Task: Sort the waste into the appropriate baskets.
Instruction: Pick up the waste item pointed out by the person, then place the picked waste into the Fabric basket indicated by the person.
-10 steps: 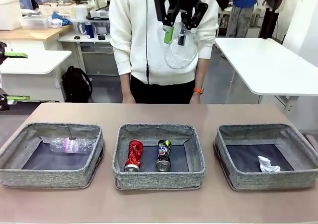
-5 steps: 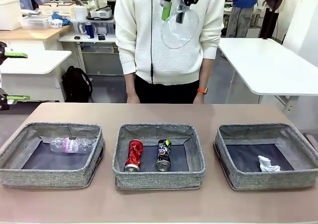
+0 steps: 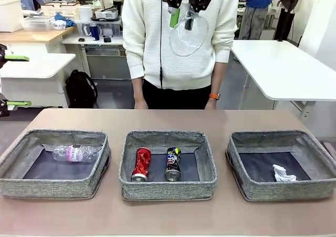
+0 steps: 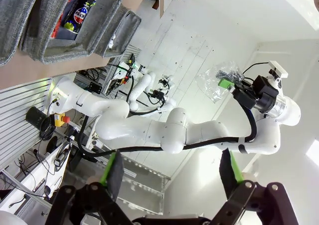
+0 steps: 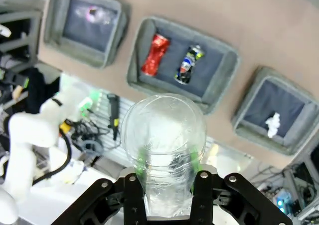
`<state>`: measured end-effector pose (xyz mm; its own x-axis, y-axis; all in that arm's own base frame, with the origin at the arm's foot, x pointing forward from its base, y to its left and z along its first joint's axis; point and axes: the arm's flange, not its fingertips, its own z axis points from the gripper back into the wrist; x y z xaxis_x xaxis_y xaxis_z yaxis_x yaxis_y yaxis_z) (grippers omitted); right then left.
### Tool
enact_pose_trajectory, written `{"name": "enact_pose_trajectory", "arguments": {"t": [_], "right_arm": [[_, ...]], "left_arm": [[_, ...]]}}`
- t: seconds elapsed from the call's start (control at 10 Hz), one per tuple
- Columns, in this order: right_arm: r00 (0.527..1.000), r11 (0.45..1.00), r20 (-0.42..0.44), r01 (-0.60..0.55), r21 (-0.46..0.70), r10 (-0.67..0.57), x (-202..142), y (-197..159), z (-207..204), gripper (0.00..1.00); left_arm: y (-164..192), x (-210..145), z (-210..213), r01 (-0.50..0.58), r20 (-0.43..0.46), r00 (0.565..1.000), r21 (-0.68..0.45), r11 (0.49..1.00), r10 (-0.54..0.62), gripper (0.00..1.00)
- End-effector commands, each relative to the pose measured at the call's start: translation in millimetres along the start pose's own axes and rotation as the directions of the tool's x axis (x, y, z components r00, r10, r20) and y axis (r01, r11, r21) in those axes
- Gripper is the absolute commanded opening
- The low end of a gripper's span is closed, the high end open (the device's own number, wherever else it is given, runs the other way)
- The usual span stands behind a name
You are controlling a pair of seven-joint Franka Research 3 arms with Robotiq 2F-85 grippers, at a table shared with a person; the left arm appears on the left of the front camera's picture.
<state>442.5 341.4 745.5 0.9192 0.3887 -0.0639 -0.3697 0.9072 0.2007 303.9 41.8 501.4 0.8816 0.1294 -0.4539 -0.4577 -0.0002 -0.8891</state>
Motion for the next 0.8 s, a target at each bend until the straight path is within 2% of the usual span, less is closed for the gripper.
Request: {"name": "enact_pose_trajectory", "arguments": {"t": [0.0, 0.7], "right_arm": [[1.000, 1.000, 0.002, -0.012, 0.004, 0.012, -4.3, 1.4, 0.0, 0.37], [1.000, 1.000, 0.002, -0.012, 0.004, 0.012, -4.3, 1.4, 0.0, 0.37]], "left_arm": [[-0.3, -1.9, -0.2, 0.017, -0.011, 1.000, -0.017, 1.000, -0.017, 1.00], [-0.3, -1.9, -0.2, 0.017, -0.011, 1.000, -0.017, 1.000, -0.017, 1.00]]}}
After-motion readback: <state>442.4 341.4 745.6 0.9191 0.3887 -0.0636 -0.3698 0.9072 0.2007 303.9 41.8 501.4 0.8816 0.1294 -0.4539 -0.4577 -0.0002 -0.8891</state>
